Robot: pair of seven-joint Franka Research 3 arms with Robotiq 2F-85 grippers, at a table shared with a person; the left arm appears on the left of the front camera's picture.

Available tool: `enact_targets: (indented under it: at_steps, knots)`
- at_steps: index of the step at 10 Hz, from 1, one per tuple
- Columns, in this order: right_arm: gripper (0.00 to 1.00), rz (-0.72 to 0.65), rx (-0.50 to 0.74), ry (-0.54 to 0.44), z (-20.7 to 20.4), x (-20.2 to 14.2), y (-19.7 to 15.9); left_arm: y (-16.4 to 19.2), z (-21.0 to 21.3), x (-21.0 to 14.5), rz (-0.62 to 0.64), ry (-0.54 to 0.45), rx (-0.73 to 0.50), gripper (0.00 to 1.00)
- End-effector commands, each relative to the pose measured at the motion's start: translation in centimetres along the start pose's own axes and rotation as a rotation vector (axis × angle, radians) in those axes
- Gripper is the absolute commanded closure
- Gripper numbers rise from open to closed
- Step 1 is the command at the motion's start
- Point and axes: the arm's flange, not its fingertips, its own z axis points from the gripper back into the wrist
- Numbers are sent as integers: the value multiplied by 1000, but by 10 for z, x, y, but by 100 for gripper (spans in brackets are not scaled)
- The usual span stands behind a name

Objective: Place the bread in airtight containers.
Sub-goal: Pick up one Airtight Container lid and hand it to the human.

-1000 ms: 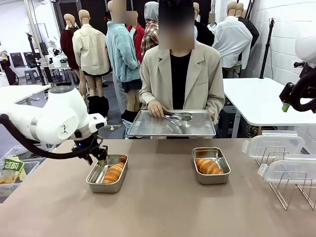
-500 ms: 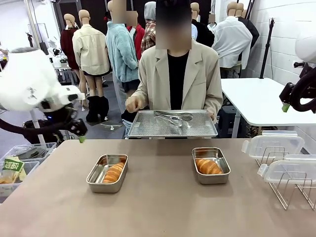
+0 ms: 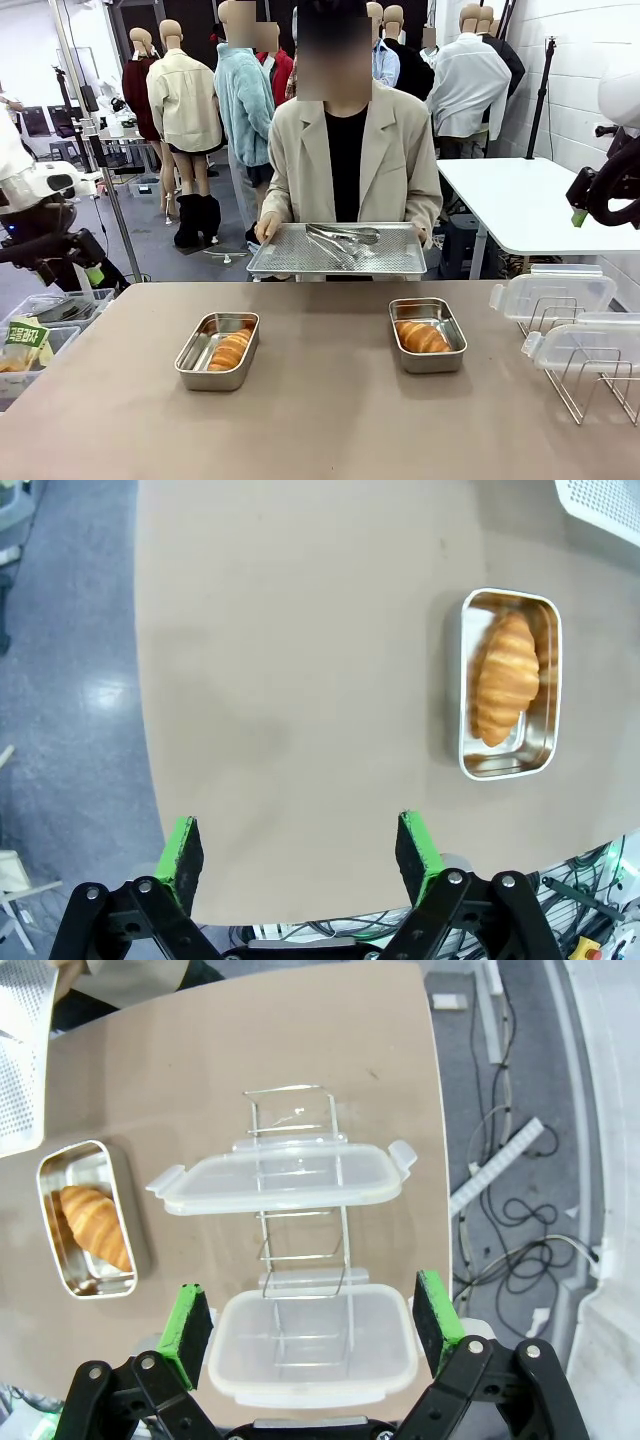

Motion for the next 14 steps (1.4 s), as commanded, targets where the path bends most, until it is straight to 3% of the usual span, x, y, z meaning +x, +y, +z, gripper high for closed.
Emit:
enact_targets:
  at_steps: [1, 14]
  knots:
    - [0, -8, -11, 1, 1, -1, 2, -10, -1, 2, -22, 2, 3, 0]
    - [0, -8, -11, 1, 1, -1, 2, -10, -1, 2, -22, 2, 3, 0]
